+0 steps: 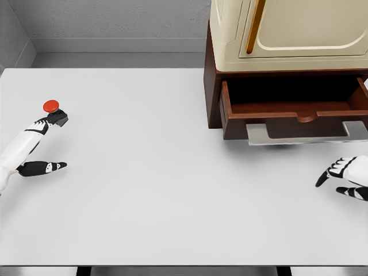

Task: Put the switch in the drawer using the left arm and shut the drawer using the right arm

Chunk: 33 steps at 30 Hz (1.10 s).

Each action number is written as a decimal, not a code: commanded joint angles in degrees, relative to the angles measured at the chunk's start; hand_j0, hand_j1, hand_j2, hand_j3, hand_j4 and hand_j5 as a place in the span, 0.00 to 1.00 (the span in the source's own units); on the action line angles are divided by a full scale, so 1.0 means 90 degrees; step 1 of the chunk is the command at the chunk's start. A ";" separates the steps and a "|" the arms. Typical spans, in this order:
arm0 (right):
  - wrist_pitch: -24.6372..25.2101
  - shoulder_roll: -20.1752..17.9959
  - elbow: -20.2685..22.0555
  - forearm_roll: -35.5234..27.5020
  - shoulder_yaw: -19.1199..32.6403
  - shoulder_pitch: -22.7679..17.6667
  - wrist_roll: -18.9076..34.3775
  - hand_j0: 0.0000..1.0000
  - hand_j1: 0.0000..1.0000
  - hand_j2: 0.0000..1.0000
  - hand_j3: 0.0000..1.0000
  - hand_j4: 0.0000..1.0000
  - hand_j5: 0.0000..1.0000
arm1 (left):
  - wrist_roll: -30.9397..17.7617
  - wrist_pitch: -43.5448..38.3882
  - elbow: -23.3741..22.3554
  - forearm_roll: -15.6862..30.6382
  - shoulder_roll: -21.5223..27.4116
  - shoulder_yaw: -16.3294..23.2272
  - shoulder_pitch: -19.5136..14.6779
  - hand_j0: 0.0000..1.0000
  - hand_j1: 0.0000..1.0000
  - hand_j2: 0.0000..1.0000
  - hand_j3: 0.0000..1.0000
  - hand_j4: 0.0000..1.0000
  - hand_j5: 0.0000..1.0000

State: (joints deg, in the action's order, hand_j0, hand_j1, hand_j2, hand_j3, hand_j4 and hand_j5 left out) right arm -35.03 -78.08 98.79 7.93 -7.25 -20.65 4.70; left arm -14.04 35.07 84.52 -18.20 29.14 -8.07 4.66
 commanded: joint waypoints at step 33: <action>0.0004 -0.0132 0.0039 -0.0032 0.0024 0.0000 -0.0004 0.60 0.60 0.60 0.60 0.60 0.60 | -0.0559 -0.1650 -0.0807 0.3722 0.0396 0.1249 -0.1797 1.00 1.00 1.00 1.00 1.00 1.00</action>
State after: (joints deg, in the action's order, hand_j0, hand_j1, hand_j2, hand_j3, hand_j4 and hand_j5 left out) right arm -35.03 -79.14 99.10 7.96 -7.06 -20.65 4.68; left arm -18.82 22.45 79.01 13.64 32.65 3.16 -11.78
